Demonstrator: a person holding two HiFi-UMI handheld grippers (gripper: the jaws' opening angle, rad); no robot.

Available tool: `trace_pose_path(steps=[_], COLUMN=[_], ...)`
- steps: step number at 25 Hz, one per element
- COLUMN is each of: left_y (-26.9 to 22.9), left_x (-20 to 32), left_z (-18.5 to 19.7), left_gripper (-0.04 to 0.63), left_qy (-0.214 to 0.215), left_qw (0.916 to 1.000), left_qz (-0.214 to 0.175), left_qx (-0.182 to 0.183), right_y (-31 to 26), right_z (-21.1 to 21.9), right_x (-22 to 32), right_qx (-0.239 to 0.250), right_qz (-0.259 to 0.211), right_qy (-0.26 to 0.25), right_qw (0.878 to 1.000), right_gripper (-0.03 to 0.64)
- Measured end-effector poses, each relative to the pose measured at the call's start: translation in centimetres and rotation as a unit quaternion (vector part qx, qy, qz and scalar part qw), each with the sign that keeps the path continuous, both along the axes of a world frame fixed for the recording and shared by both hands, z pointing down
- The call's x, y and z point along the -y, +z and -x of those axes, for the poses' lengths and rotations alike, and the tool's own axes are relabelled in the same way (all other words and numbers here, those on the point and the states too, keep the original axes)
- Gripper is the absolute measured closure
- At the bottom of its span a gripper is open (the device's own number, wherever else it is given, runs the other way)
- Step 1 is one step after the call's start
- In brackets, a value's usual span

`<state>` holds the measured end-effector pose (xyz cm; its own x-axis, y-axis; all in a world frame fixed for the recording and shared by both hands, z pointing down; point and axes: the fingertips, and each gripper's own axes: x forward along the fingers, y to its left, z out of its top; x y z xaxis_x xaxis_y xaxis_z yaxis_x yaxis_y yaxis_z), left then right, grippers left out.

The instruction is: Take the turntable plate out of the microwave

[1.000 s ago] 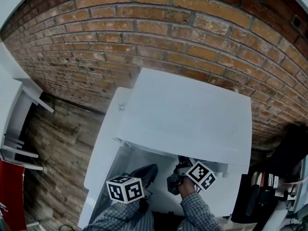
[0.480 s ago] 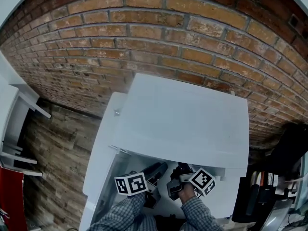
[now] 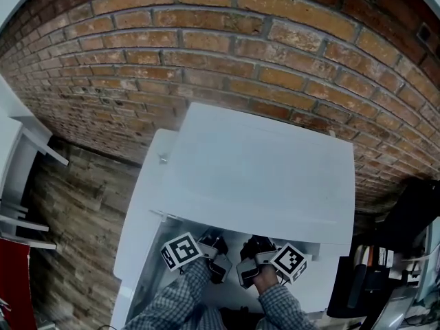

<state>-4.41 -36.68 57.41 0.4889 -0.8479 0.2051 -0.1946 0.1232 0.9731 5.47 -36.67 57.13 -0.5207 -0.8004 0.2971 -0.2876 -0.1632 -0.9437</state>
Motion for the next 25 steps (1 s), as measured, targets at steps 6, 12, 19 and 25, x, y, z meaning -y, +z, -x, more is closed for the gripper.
trace_pose_path(steps=[6,12,19,25], left_y=[0.0,0.9,-0.1,-2.3], left_x=[1.5,1.2,1.6,1.8], left_z=[0.7,0.7,0.8,0.4], left_gripper=[0.456,0.559,0.561,0.554], left_qy=[-0.037,-0.052,-0.039,-0.034], left_qw=[0.9987,0.9958,0.9961,0.9895], left_qz=[-0.004,0.021,-0.021,-0.069], left_qx=[-0.036,-0.072,-0.077,-0.123], right_y=[-0.4,0.1,-0.1,-0.4], right_z=[0.1,-0.1,0.3,0.0], right_x=[0.0,-0.2,-0.7,-0.2], right_qx=[0.007,0.0,-0.013,0.024], right_qz=[-0.012,-0.003,-0.019,-0.04], right_qy=[-0.008,-0.015,-0.03,-0.014], right_qw=[1.0,1.0,0.999,0.999], right_gripper=[0.586,0.584,0.583,0.489])
